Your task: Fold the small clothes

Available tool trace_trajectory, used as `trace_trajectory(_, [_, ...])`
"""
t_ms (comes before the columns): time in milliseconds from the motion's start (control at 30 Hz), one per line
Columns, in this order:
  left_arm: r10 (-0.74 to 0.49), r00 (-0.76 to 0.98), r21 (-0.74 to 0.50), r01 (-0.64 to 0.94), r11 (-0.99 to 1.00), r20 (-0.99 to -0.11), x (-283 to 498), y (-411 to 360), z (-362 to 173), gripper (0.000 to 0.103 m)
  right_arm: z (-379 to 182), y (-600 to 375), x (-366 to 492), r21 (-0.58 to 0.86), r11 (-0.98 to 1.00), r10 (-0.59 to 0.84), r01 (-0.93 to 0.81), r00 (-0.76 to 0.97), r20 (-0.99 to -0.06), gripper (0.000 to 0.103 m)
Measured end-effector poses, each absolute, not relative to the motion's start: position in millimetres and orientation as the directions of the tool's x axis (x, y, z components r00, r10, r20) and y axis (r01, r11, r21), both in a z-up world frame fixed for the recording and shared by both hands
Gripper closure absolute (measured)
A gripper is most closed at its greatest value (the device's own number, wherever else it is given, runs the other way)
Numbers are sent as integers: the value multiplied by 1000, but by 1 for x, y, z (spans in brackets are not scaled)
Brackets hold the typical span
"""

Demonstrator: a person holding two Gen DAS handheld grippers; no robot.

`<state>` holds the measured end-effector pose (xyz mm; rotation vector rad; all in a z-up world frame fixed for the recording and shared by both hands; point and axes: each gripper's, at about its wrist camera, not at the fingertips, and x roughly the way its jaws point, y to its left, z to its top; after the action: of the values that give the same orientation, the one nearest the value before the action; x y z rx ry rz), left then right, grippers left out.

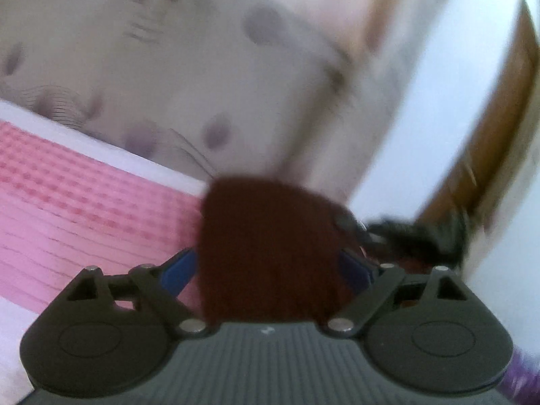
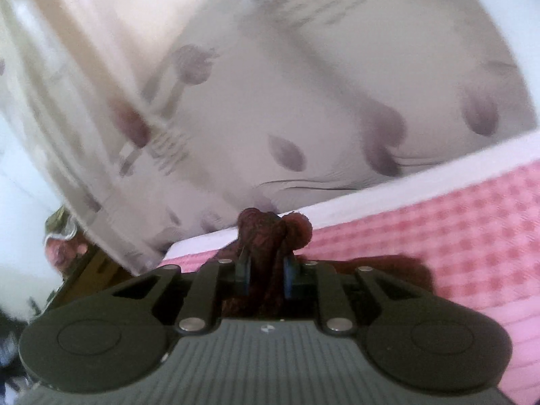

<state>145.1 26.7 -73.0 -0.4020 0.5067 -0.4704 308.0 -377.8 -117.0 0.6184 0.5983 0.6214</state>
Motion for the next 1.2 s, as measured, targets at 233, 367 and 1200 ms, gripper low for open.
trace_trajectory(233, [-633, 676, -397, 499, 770, -377, 136, -44, -85, 12, -150, -413, 307, 750, 581, 679, -316, 697, -232, 81])
trace_trajectory(367, [-646, 633, -340, 550, 763, -426, 127, -61, -99, 12, -160, -427, 296, 775, 525, 693, -352, 706, -148, 81])
trace_trajectory(1200, [-579, 668, -243, 532, 811, -468, 116, -83, -128, 11, -143, -366, 300, 438, 833, 530, -338, 713, -459, 80])
